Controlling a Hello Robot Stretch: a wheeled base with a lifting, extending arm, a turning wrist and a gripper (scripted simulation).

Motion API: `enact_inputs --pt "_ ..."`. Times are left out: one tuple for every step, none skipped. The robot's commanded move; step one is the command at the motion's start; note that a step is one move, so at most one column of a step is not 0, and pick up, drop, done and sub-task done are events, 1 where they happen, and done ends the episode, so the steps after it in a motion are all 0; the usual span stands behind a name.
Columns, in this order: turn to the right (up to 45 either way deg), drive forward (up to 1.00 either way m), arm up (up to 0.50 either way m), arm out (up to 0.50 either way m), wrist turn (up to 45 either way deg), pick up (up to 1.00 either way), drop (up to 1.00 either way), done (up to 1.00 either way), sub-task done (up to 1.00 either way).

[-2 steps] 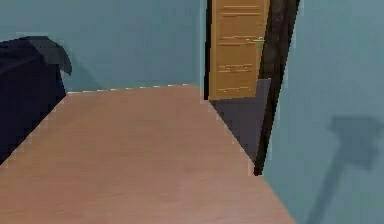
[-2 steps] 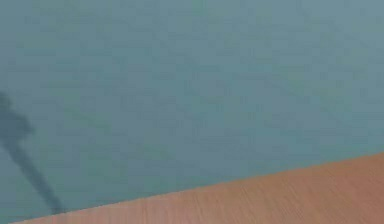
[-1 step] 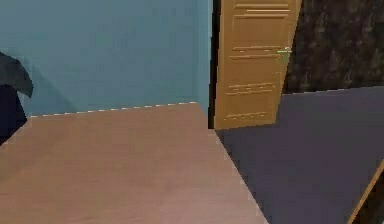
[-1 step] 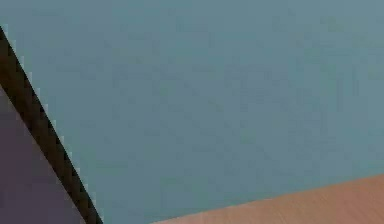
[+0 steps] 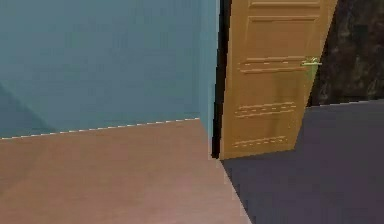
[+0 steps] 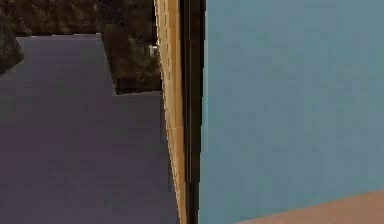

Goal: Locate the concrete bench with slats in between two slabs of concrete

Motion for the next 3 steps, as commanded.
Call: enact_inputs --pt "45.0 0.00 0.00 0.00 0.0 0.00 0.00 0.00 0.00" --pt "6.0 0.00 0.00 0.00 0.0 0.00 0.00 0.00 0.00" --pt "0.0 1.00 0.00 0.00 0.0 0.00 0.00 0.00 0.00"
